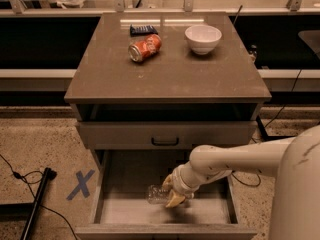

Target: Place water bottle into middle drawer

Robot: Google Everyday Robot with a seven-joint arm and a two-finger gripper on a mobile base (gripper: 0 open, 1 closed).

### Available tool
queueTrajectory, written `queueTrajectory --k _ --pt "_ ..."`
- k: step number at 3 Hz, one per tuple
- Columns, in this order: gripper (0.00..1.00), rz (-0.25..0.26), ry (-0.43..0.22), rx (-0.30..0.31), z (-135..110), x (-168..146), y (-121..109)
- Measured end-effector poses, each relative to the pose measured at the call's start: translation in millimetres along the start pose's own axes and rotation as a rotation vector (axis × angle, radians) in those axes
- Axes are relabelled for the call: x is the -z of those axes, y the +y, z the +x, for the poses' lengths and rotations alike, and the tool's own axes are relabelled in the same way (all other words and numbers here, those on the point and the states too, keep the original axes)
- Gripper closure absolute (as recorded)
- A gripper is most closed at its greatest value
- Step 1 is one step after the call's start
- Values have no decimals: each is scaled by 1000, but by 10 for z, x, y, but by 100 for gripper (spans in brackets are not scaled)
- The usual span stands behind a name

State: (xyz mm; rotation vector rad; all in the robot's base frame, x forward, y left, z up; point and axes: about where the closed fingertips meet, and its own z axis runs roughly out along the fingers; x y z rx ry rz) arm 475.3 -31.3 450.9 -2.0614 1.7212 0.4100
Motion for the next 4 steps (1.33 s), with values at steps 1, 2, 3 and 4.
queueTrajectory --k 1,2,3,4 --pt "35 36 -43 -46 45 -86 -3" --pt "11 32 -42 -46 46 -91 11" --pt "0 30 -43 -45 42 -99 17" --pt "0 30 -43 -45 42 -99 17"
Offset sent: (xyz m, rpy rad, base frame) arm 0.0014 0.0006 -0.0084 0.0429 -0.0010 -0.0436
